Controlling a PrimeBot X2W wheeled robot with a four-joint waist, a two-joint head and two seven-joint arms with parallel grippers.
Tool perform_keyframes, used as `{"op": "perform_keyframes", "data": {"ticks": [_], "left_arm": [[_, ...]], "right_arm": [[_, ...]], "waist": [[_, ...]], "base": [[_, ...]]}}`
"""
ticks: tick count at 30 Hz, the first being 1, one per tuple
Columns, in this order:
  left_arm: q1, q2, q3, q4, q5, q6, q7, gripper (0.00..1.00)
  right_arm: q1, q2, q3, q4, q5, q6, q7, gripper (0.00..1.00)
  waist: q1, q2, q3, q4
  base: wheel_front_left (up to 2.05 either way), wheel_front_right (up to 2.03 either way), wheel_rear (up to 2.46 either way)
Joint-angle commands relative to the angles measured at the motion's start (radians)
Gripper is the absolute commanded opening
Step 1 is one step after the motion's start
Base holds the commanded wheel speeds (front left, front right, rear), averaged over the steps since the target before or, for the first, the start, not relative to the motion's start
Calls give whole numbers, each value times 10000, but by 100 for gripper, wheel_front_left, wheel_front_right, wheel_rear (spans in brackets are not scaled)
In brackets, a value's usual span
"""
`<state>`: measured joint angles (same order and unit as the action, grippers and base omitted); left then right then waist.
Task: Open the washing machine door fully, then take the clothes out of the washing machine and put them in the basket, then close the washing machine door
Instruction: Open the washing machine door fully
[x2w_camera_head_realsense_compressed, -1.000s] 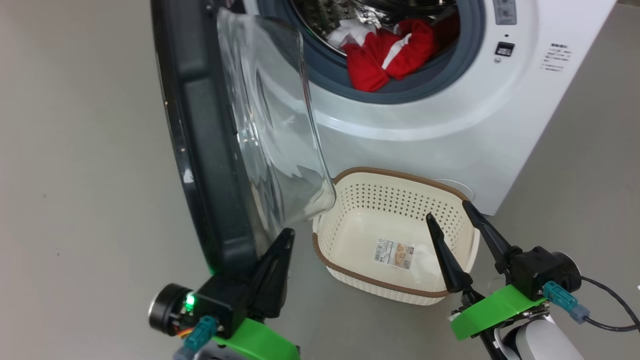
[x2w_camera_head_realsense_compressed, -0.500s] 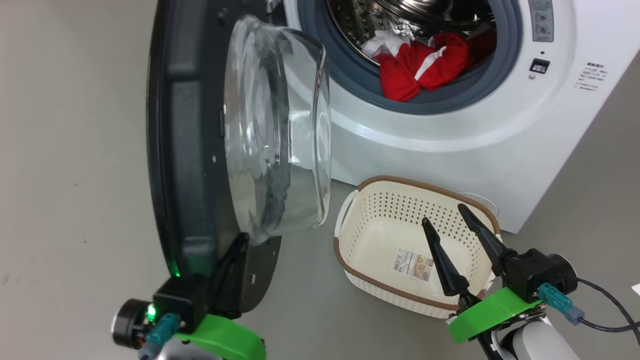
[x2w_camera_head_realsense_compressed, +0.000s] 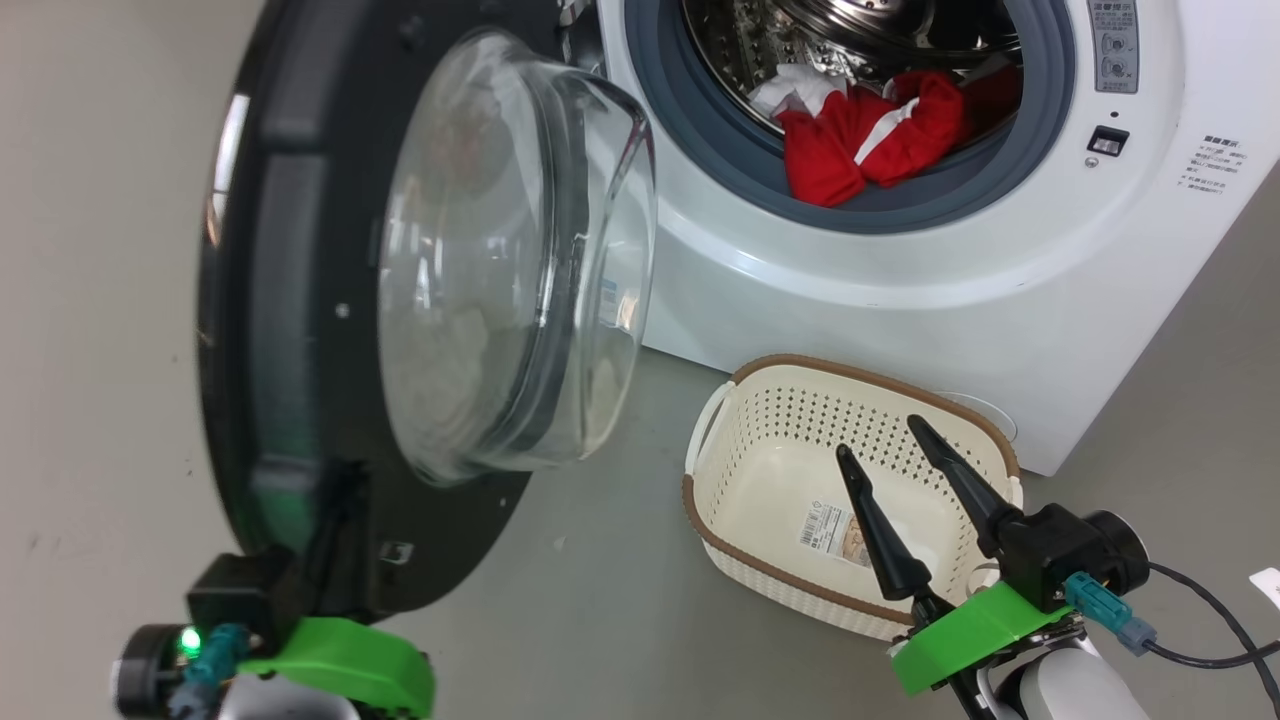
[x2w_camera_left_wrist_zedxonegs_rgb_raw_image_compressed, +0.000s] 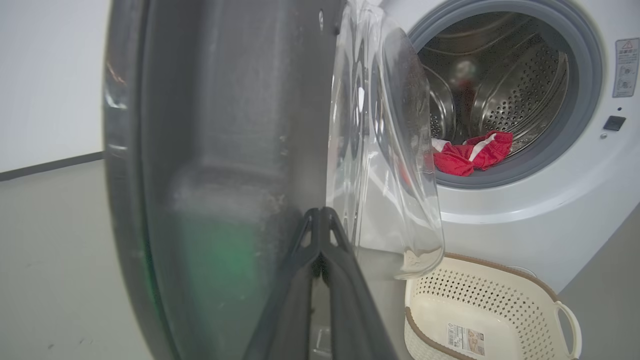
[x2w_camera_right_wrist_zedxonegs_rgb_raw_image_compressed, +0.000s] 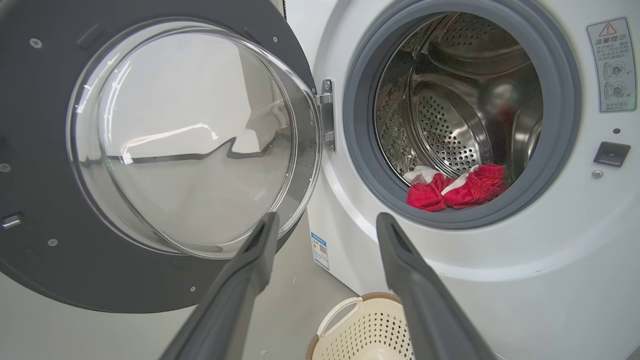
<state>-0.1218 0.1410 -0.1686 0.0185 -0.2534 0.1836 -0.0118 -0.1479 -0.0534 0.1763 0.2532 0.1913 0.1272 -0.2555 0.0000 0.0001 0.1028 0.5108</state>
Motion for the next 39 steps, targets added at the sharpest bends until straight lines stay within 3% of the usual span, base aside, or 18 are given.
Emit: {"op": "perform_keyframes", "data": {"ticks": [1,12,39], "left_arm": [[-140,374,650,-109,53,242,-116,0],[-502,849,1540,744,-261,477,-502,0],[-2497,1423,2799,3841,-1196,246,-2230,0]], "right_arm": [[-118,32,265,-221,-42,35,-63,100],[-176,32,244,-221,-290,35,-63,100],[-581,32,253,-178,-499,35,-63,100]], "waist": [[0,-1,24,-9],[0,-1,226,-46],[0,-1,806,-267]], "base": [[0,0,0],[0,0,0],[0,0,0]]}}
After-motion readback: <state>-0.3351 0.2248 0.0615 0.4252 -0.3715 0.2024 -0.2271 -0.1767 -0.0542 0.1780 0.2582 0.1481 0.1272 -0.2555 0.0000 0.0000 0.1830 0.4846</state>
